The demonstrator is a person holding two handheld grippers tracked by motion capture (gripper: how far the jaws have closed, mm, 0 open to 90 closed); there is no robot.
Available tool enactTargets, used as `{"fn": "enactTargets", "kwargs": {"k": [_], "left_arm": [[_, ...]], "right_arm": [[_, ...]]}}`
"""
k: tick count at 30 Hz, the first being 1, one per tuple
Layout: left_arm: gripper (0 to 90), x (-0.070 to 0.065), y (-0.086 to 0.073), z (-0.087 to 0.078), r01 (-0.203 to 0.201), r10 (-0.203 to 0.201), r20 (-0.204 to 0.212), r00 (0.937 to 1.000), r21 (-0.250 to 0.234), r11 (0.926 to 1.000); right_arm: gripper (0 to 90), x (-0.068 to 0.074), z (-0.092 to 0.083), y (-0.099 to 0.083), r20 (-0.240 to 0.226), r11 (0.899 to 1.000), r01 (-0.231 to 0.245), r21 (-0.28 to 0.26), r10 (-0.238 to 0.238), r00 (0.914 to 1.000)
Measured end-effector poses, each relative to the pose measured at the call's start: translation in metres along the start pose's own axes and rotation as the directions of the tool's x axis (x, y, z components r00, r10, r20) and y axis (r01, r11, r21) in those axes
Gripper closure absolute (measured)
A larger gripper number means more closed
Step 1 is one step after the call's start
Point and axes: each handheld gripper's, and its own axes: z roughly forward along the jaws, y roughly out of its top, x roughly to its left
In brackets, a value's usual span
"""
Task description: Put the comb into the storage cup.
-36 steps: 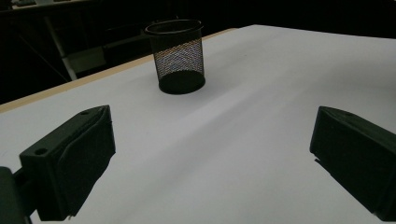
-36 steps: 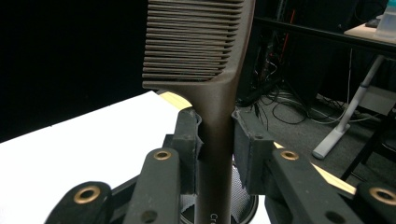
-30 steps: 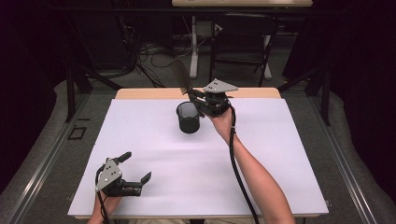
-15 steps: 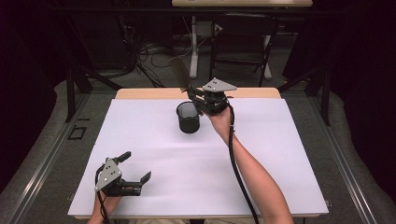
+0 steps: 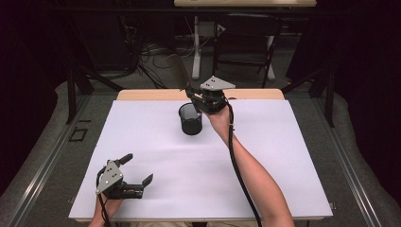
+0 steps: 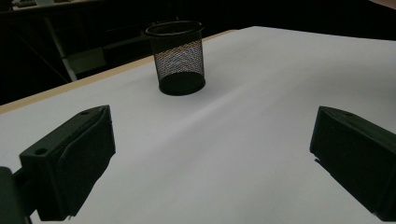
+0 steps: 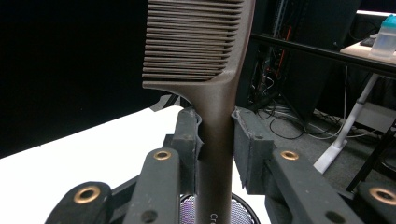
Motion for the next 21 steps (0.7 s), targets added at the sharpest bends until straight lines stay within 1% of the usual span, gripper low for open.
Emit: {"fn": "enactTargets", "kwargs": {"k": [14, 21], "left_arm": [[0.1, 0.000, 0.000, 0.000, -0.003, 0.003, 0.003, 1.0000, -0.001, 1.0000], [0.1, 0.000, 0.000, 0.000, -0.003, 0.003, 0.004, 1.0000, -0.002, 1.0000]], "right_arm": [[72.6, 0.002, 0.010, -0.001, -0.007, 1.000, 0.007, -0.012, -0.007, 0.9999], [72.6, 0.000, 0.016, -0.003, 0.001, 1.000, 0.007, -0.014, -0.007, 1.0000]]}}
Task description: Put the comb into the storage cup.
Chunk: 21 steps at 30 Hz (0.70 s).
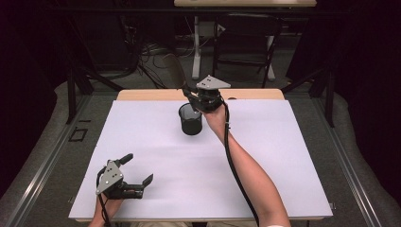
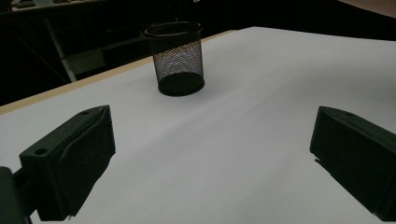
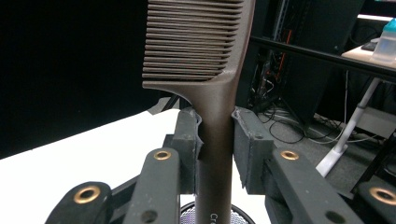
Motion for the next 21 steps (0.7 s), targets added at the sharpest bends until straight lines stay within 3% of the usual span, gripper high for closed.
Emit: {"fn": "enactTargets", "kwargs": {"k": [8, 21], "left_arm": [[0.1, 0.000, 0.000, -0.001, 0.004, -0.004, -0.002, 1.0000, -0.003, 1.0000], [0.1, 0.001, 0.000, -0.001, 0.006, -0.006, -0.004, 1.0000, -0.004, 1.0000]], "right_arm": [[72.6, -0.002, 0.006, -0.005, 0.001, 1.000, 0.011, -0.024, -0.011, 0.9999], [72.6, -0.005, 0.022, -0.016, 0.004, 1.000, 0.022, -0.014, -0.021, 0.9998]]}}
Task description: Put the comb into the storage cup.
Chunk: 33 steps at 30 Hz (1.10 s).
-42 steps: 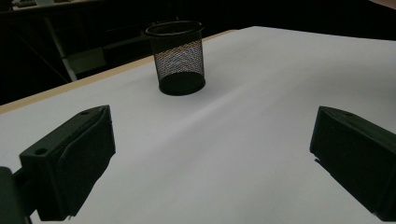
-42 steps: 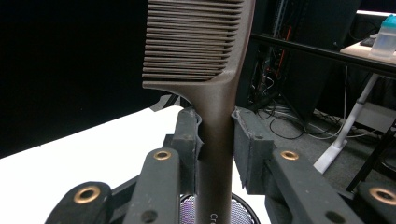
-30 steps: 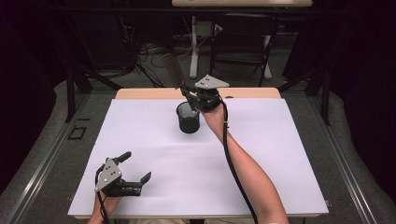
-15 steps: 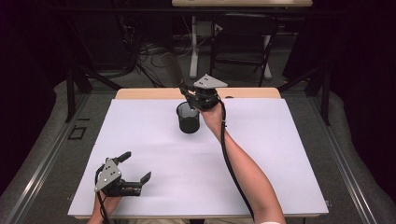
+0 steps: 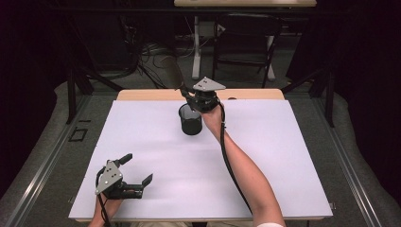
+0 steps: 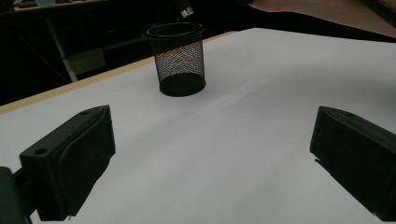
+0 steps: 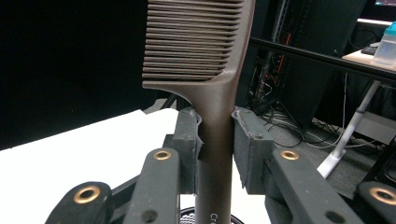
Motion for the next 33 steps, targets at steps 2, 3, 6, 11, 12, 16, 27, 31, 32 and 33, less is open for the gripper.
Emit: {"fn": "enactTargets", "kwargs": {"k": [2, 3, 6, 11, 12, 16, 27, 31, 32, 33], "left_arm": [[0.1, 0.000, 0.000, 0.000, 0.000, 0.000, -0.001, 1.0000, 0.000, 1.0000], [0.1, 0.000, 0.000, 0.000, 0.001, -0.001, 0.001, 1.0000, 0.000, 1.0000], [0.1, -0.001, 0.000, 0.000, -0.003, 0.003, 0.003, 1.0000, 0.000, 1.0000], [0.1, -0.001, 0.000, 0.000, -0.003, 0.003, 0.003, 1.0000, 0.002, 1.0000], [0.1, -0.001, 0.000, 0.000, -0.004, 0.004, 0.003, 1.0000, 0.002, 1.0000], [0.1, -0.001, 0.000, 0.000, -0.003, 0.003, 0.003, 1.0000, -0.001, 1.0000], [0.1, -0.001, 0.000, 0.000, -0.005, 0.005, 0.004, 1.0000, 0.002, 1.0000], [0.1, -0.001, 0.001, 0.000, -0.008, 0.008, 0.004, 1.0000, 0.000, 1.0000], [0.1, -0.001, 0.001, -0.001, -0.008, 0.008, 0.004, 1.0000, 0.000, 1.0000], [0.1, -0.001, 0.001, -0.001, -0.008, 0.008, 0.004, 1.0000, 0.000, 1.0000]], "right_arm": [[72.6, -0.001, 0.001, -0.001, 0.000, 1.000, -0.001, -0.001, 0.001, 1.0000], [72.5, -0.001, 0.001, -0.002, 0.000, 1.000, -0.002, 0.002, 0.002, 1.0000], [72.6, -0.002, 0.002, -0.004, 0.000, 1.000, -0.001, 0.005, 0.001, 1.0000], [72.6, -0.002, 0.005, -0.007, -0.001, 1.000, -0.004, 0.008, 0.004, 1.0000], [72.6, -0.002, 0.005, -0.007, -0.002, 1.000, -0.005, 0.010, 0.005, 1.0000], [72.6, -0.002, 0.007, -0.009, -0.003, 1.000, -0.003, 0.017, 0.003, 1.0000], [72.5, -0.002, 0.010, -0.013, -0.010, 0.999, -0.005, 0.032, 0.005, 0.9999], [72.5, -0.001, 0.012, -0.015, -0.012, 0.999, 0.004, 0.043, -0.004, 0.9999], [72.5, -0.001, 0.012, -0.015, -0.011, 0.999, 0.006, 0.047, -0.006, 0.9999], [72.5, -0.001, 0.012, -0.015, -0.011, 0.999, 0.006, 0.047, -0.006, 0.9999]]}}
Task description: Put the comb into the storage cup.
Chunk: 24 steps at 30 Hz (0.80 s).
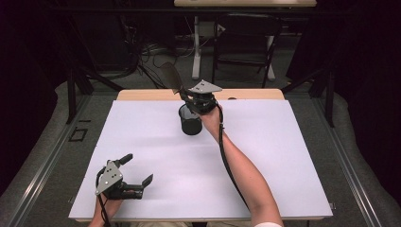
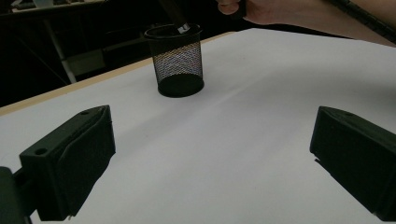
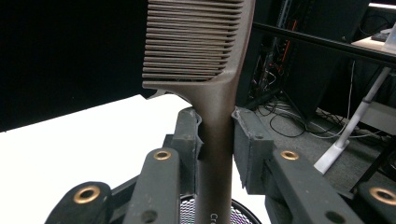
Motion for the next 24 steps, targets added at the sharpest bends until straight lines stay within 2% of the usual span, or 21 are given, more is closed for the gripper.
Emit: {"fn": "enactTargets", "kwargs": {"k": [24], "left_arm": [[0.1, 0.000, 0.000, 0.000, 0.000, 0.000, -0.001, 1.0000, -0.001, 1.0000]], "right_arm": [[72.5, 0.002, 0.008, -0.011, -0.010, 1.000, -0.001, 0.032, 0.001, 0.9999]]}}
